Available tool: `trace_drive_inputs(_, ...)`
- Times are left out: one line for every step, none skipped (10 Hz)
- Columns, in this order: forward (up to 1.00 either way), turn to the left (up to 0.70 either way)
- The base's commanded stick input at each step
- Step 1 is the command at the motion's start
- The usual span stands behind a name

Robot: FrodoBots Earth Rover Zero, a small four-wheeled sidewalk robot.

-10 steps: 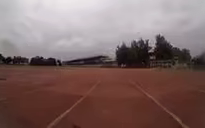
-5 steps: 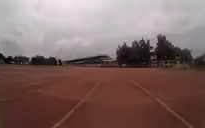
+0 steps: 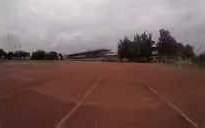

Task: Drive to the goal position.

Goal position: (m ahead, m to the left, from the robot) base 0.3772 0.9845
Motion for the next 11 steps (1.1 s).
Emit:
trace_drive_inputs(0.7,0.0)
trace_drive_inputs(0.7,0.0)
trace_drive_inputs(0.7,0.0)
trace_drive_inputs(0.7,0.0)
trace_drive_inputs(0.7,0.0)
trace_drive_inputs(0.7,0.0)
trace_drive_inputs(0.7,0.0)
trace_drive_inputs(0.7,0.0)
trace_drive_inputs(0.7,0.0)
trace_drive_inputs(0.7,0.0)
trace_drive_inputs(0.7,0.0)
